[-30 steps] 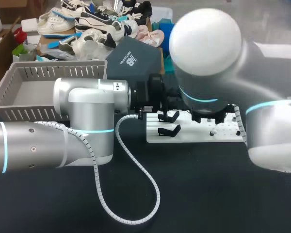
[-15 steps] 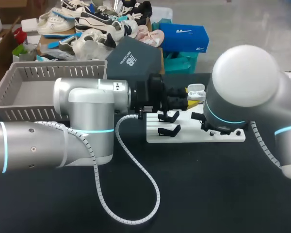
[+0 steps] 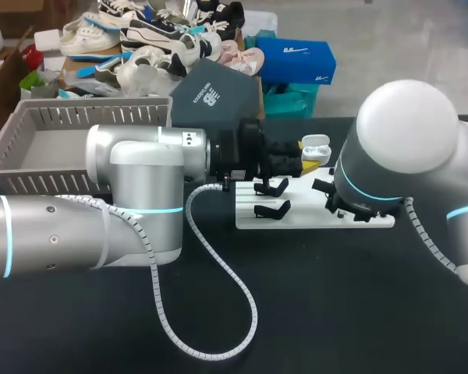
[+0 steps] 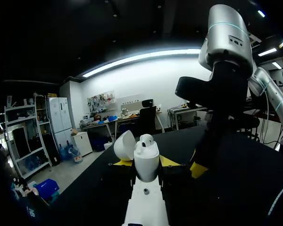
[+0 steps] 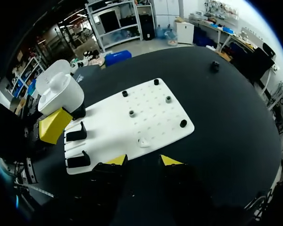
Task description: Pick up each earbud case from the left stands, insert the matching earbuds, close the lid, and place the case in the box.
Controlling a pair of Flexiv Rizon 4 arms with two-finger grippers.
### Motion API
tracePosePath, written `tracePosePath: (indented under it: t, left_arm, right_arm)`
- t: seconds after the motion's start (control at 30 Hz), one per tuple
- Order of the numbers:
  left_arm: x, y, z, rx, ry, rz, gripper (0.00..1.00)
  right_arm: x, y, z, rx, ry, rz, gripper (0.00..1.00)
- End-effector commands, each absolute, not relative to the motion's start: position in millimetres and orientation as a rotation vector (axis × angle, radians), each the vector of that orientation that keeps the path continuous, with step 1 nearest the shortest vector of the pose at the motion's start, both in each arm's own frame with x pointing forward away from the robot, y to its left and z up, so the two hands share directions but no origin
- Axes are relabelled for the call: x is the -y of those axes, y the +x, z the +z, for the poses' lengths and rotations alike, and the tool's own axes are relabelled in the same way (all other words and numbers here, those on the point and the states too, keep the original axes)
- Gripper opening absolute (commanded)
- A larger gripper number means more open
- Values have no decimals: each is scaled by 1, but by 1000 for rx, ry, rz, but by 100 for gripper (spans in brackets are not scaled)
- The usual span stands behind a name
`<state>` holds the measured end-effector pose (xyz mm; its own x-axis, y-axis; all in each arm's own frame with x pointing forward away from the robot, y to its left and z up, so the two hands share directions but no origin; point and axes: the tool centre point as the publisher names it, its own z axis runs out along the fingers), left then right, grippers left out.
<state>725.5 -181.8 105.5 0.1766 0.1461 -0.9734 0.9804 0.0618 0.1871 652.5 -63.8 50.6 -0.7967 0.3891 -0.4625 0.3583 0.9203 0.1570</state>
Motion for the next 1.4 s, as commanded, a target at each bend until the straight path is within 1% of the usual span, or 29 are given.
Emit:
tracePosePath:
  t: [0.03, 0.2, 0.83, 1.4]
  left_arm:
    - [182, 726, 105, -1203, 1333, -948, 0]
    - [182, 726, 105, -1203, 1333, -948, 0]
    - [182, 726, 105, -1203, 1333, -948, 0]
    - [182, 726, 105, -1203, 1333, -948, 0]
  right_arm:
    - [64, 652, 42, -2565, 571, 89, 40]
    - [67, 653, 35, -2564, 598, 104, 42]
    - [63, 672, 27, -2577, 634, 126, 41]
    - [66, 677, 21, -2576, 679, 147, 39]
